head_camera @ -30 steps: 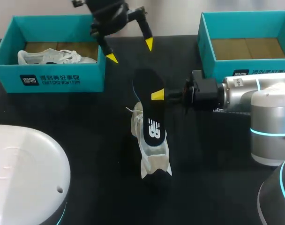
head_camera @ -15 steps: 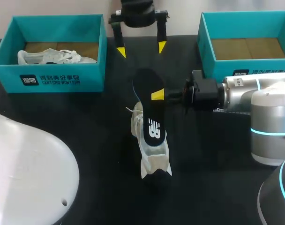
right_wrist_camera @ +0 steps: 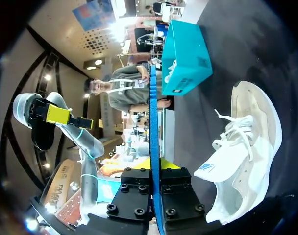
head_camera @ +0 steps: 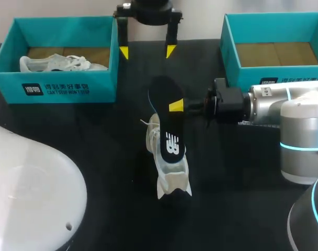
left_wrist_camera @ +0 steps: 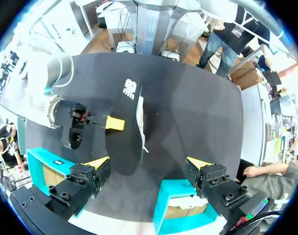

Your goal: Take the shoe out of the shoebox, open the shoe tongue, remove and reinsert the insole, then place the shoe into the shoebox

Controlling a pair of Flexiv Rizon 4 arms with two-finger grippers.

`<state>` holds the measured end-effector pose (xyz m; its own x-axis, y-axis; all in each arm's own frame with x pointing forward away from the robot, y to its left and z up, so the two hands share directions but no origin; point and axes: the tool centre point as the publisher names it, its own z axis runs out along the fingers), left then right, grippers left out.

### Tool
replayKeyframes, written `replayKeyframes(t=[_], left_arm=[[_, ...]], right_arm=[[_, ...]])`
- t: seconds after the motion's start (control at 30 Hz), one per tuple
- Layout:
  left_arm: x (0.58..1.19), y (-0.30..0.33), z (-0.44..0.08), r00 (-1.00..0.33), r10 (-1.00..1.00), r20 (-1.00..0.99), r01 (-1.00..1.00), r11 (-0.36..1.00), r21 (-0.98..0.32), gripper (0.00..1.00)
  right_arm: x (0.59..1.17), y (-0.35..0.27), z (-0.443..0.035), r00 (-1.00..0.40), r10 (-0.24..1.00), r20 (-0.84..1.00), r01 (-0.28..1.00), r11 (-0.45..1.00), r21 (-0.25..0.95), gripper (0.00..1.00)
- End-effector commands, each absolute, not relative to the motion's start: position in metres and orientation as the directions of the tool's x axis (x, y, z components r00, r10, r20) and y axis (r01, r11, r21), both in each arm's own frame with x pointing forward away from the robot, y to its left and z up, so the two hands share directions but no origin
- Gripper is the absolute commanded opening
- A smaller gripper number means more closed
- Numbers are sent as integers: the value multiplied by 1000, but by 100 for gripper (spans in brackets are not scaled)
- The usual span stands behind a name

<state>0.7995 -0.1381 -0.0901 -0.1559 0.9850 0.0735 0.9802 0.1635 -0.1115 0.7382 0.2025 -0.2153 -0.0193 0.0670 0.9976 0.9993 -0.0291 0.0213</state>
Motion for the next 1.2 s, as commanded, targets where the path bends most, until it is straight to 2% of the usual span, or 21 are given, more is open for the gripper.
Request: replayKeyframes(t=[0.03,0.23,0.4,0.6,1.1,1.2], left_arm=[[780,-102,-103,-230,802,-551,972,214,-95,100],[767,-87,-104,-224,608,-762,964,255,-80,100],[759,-84,-98,-218,499,-839,955,287,-78,100],[744,-80,-89,-120,316,-941,952,307,-18,100],[744,-80,-89,-120,316,-941,952,307,-18,100],[746,-74,-93,-151,160,-975,967,228,-112,100]], right_arm=[[738,205,-216,-19,68,997,999,-31,21,0],[738,205,-216,-19,68,997,999,-31,21,0],[738,205,-216,-19,68,997,999,-31,21,0],[738,205,-216,-19,68,997,999,-31,21,0],[738,205,-216,-19,68,997,999,-31,21,0],[738,205,-216,-19,68,997,999,-31,21,0]])
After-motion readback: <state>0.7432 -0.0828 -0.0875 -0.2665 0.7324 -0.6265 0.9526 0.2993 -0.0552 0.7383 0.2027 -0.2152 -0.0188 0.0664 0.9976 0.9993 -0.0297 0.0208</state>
